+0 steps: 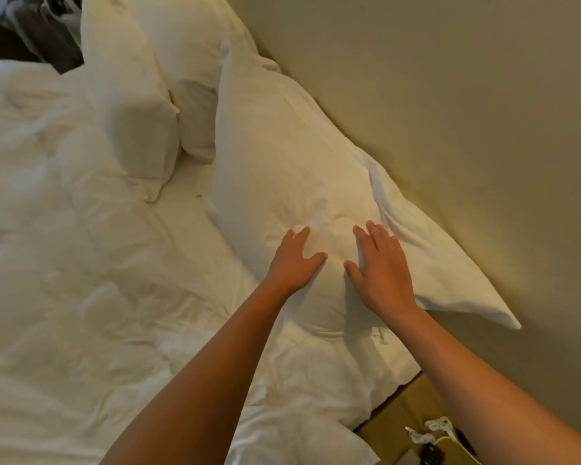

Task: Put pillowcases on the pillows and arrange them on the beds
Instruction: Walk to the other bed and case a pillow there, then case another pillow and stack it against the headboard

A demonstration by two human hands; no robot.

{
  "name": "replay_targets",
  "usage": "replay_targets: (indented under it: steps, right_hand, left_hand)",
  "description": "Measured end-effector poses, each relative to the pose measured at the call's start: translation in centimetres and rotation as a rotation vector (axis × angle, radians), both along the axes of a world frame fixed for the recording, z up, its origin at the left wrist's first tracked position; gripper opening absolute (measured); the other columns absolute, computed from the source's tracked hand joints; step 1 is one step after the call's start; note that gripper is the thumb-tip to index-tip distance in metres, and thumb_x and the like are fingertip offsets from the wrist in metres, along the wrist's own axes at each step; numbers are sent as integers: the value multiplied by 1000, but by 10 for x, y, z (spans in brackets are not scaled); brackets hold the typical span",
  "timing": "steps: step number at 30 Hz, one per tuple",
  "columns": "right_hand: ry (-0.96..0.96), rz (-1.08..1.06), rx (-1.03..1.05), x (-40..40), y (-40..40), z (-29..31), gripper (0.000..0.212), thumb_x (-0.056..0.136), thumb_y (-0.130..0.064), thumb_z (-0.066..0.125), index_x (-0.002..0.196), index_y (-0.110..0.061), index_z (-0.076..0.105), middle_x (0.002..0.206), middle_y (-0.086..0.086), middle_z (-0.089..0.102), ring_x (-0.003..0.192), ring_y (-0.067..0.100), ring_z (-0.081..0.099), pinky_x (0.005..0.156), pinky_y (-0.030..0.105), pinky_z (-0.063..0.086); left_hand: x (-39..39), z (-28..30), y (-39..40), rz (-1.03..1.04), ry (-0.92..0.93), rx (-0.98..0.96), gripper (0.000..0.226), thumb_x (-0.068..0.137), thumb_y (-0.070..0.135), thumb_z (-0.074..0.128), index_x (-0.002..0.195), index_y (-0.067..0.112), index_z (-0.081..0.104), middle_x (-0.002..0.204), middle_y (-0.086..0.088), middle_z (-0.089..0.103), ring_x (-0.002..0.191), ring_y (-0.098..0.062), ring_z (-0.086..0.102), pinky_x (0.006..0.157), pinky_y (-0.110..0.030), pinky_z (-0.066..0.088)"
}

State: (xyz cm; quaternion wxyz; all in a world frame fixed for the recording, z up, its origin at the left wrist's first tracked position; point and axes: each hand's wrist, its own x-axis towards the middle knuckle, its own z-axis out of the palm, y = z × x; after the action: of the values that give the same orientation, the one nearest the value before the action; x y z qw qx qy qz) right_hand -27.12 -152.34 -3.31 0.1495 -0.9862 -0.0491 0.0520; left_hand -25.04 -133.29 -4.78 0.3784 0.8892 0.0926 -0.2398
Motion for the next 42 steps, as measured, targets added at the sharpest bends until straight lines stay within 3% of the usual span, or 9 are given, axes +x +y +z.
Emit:
replay_targets:
  steps: [6,8,10,14,17,19,31,36,42]
  right_hand:
    - [33,20,43,-19,9,7,65,102,-37,60,160,-19,38,170,8,30,157,29,27,129,51,20]
    - [39,50,88,-36,19,9,61,103,-36,60,159,-20,41,169,7,33,156,28,29,129,50,18]
    - [80,88,179,-61,33,10,58,103,-36,61,156,-21,44,164,4,41,152,27,38,125,48,27]
    - [261,154,376,-141,76,7,48,100,-33,66,145,-25,54,133,-2,69,121,20,65,100,40,52]
    - [411,250,442,-216,122,5,42,97,-28,71,137,-29,60,99,-15,75,91,1,69,88,40,57]
    - [477,337,428,-269,158,7,40,97,-29,70,135,-32,61,89,-16,74,85,-3,68,82,32,56]
    - [596,740,423,-558,399,50,28,97,-36,69,125,-29,69,107,-16,73,102,-4,66,82,16,47]
    - [639,836,398,-610,459,60,23,98,-40,67,121,-35,69,110,-19,72,105,-5,66,84,18,49]
    - [641,830,304,-612,499,43,17,100,-38,65,115,-32,71,109,-22,71,103,-4,66,89,26,54]
  left_hand:
    - [-51,20,28,243,43,-179,62,100,50,55,155,27,37,159,-4,43,142,-27,45,115,-45,40]
    - [-83,32,51,365,29,-233,54,98,47,58,148,26,48,148,-4,54,131,-22,54,103,-37,48]
    - [-121,46,79,463,11,-266,42,98,45,58,135,27,59,132,1,64,116,-14,61,89,-27,47]
    - [-222,74,133,698,-61,-313,24,98,40,58,114,26,69,105,9,71,100,-8,66,77,-21,48]
    - [-322,88,170,841,-106,-303,19,98,38,58,107,27,71,100,9,73,97,-6,68,82,-24,52]
    - [-394,94,193,929,-122,-303,16,98,37,59,104,29,72,98,10,74,95,-6,69,83,-26,54]
    - [-801,97,276,1522,-155,-356,13,100,40,58,99,34,70,94,15,75,90,3,70,83,-27,57]
    - [-867,98,301,1687,-150,-394,15,100,33,59,93,28,72,92,6,75,93,-9,70,87,-34,58]
    - [-855,98,377,1702,-189,-452,16,100,33,60,96,25,73,93,7,76,95,-9,71,92,-37,58]
